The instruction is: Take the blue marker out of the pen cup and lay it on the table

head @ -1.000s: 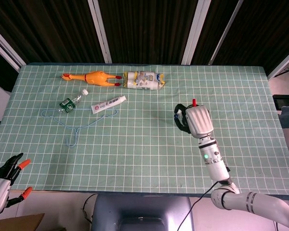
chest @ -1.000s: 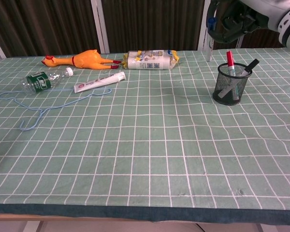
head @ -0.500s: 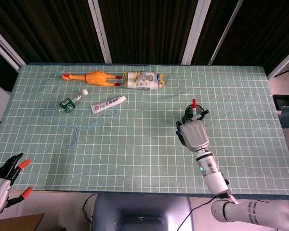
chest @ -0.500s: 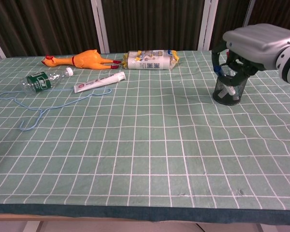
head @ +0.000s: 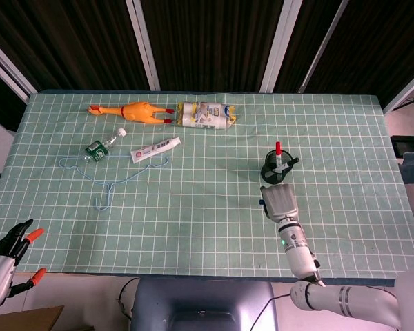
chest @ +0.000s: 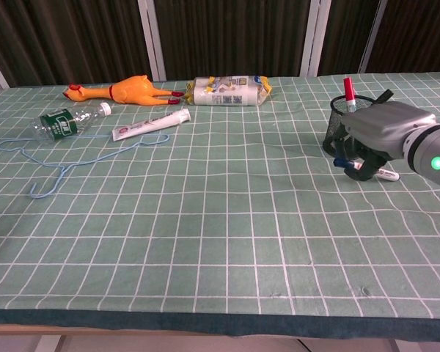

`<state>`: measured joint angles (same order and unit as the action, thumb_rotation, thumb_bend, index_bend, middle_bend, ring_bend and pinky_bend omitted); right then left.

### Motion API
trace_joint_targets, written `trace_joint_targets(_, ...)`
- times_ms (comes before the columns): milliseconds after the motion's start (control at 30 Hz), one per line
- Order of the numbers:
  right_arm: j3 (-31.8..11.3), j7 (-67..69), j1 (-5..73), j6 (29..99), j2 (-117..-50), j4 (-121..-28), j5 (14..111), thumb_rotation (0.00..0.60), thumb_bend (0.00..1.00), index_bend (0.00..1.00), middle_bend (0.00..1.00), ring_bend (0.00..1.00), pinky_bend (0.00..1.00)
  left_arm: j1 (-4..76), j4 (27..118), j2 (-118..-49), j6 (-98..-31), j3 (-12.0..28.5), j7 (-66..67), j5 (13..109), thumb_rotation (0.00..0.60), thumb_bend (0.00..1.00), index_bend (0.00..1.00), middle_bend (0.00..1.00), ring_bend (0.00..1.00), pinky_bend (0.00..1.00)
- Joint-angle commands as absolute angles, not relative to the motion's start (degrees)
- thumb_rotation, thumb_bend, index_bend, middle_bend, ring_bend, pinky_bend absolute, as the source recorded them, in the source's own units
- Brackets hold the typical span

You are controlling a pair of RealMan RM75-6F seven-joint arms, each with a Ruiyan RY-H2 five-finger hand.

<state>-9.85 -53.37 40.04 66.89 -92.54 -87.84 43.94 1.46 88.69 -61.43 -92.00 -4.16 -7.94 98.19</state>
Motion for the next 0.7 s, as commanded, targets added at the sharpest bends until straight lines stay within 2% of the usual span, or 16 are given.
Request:
trace_joint_targets(33, -9.6, -51.3, 40.5, 64.9, -93.9, -85.1, 43.9, 0.600, 1.00, 0.82, 1.00, 1.00, 1.00, 1.5, 88.7, -61.4, -92.0, -4.2, -8.0, 98.2, 0.600, 0.24, 0.18, 0.01, 0.00, 0.22)
trace_joint_targets(200, -9.1, -49.0, 40.6, 63.0, -94.5, -82.7, 44.2, 0.600, 1.00, 0.67, 1.00, 1.00, 1.00, 1.5, 88.6, -61.4, -92.2, -4.2, -8.2, 98.3, 0.600, 0.24, 0.18, 0.01, 0.00, 0.22)
trace_joint_targets(233, -9.0, -48.6, 40.6, 62.8, -94.5, -82.5, 44.3, 0.600, 0.97, 0.63, 1.00, 1.00, 1.00, 1.4, 88.6, -61.4, -92.2, -4.2, -8.3, 98.3, 0.600, 0.24, 0.18, 0.01, 0.00, 0.22)
trace_joint_targets(300, -8.8, -47.9, 40.5, 62.6, -94.5, -82.1, 44.6, 0.600, 0.89, 0.58, 1.00, 1.00, 1.00, 1.4, 88.6, -61.3, -92.2, -4.2, -8.3, 98.3, 0.600, 0.24, 0.18, 0.01, 0.00, 0.22)
trace_joint_targets(400, -8.6, -47.1, 40.4, 62.5, -94.1, -82.0, 45.1, 0.600, 0.69, 0.48, 1.00, 1.00, 1.00, 1.4, 88.5, -61.3, -92.3, -4.2, -8.3, 98.4, 0.600, 0.24, 0.17, 0.01, 0.00, 0.22)
trace_joint_targets(533, -8.4, -45.7, 39.9, 62.4, -93.1, -82.6, 45.7, 0.600, 0.49, 0.37, 1.00, 1.00, 1.00, 1.5, 88.5, -61.4, -92.2, -4.2, -8.2, 98.4, 0.600, 0.24, 0.17, 0.01, 0.00, 0.22)
trace_joint_targets(633, -8.2, -43.8, 39.2, 62.6, -91.9, -84.1, 46.8, 0.600, 0.39, 0.32, 1.00, 1.00, 1.00, 1.5, 88.6, -61.4, -92.1, -4.1, -8.1, 98.3, 0.600, 0.24, 0.18, 0.01, 0.00, 0.22)
trace_joint_targets(700, -8.0, -42.0, 38.5, 63.4, -90.6, -86.1, 48.9, 0.600, 0.38, 0.31, 1.00, 1.00, 1.00, 1.5, 88.6, -61.4, -92.1, -4.1, -8.1, 98.2, 0.600, 0.24, 0.17, 0.01, 0.00, 0.22)
